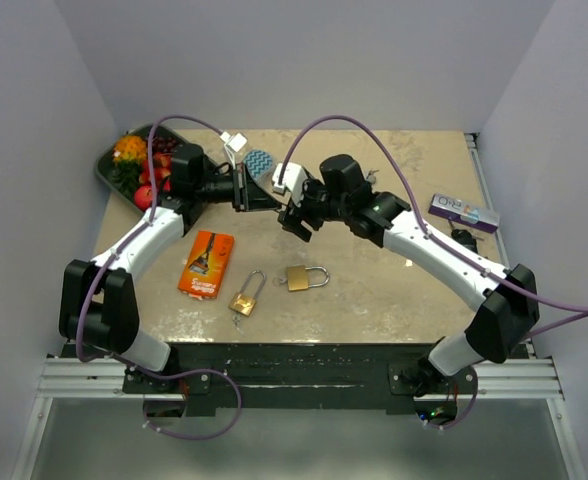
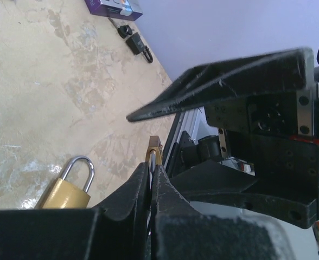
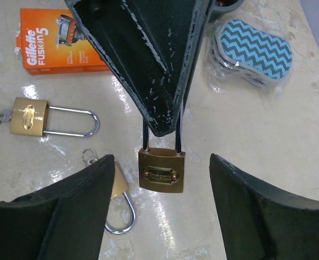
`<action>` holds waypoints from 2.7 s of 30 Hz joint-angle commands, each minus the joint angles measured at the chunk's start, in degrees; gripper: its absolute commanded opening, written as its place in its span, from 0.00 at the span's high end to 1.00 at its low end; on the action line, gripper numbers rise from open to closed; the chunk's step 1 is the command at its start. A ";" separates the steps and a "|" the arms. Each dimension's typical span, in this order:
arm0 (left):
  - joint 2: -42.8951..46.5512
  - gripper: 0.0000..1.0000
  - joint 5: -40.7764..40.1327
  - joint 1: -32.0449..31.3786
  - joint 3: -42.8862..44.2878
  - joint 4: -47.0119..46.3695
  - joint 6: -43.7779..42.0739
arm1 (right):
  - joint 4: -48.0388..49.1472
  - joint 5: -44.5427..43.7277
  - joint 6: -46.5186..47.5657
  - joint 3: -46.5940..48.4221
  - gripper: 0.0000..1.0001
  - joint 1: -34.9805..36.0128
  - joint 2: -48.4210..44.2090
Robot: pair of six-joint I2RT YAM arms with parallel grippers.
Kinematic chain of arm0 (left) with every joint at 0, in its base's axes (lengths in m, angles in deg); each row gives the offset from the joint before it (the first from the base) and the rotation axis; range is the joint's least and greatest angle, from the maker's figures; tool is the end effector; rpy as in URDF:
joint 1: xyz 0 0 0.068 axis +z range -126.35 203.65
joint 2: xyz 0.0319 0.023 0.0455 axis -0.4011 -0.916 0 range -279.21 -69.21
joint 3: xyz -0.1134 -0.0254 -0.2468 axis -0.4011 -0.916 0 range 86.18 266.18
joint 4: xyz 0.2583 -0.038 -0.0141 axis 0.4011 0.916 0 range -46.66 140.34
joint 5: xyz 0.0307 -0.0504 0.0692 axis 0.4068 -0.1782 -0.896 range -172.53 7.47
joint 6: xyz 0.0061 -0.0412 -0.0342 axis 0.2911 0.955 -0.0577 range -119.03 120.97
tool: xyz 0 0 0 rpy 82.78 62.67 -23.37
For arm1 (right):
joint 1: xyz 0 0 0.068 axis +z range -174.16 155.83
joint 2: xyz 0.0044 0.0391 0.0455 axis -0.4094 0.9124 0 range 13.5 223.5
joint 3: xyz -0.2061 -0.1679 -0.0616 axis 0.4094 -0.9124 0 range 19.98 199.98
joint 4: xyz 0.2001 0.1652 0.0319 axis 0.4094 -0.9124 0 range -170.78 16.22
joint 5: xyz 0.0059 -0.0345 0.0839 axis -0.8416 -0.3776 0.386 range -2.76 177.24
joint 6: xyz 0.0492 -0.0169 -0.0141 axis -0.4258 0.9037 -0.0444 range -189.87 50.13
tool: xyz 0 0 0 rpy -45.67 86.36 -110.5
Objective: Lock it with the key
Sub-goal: Place the lock at the center of the board.
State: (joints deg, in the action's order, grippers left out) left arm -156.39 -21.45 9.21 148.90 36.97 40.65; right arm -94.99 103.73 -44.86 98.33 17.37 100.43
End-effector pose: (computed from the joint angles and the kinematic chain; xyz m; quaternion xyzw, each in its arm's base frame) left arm 0.3231 -0.1153 0.3021 0.1388 0.7455 -0.5963 0.2632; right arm 0.2561 0.2402 0.3461 -0.5299 0.6764 0.1941 0.4734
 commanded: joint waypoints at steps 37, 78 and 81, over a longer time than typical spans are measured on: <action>15.98 0.01 -32.77 13.47 6.81 28.43 -30.80 | -1.90 -28.00 -36.96 25.71 1.00 -19.65 35.04; 19.77 0.01 -33.28 3.83 -6.18 44.06 -53.47 | 0.38 -20.27 -38.65 29.85 0.29 -24.14 33.32; 19.59 0.01 -39.81 -2.61 -12.52 42.33 -52.78 | 2.57 -20.79 -35.58 24.77 0.25 -23.08 25.23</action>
State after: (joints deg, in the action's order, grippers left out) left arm -136.19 -54.79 12.88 143.04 75.96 -6.45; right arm -96.56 81.37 -83.55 126.18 -7.02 138.05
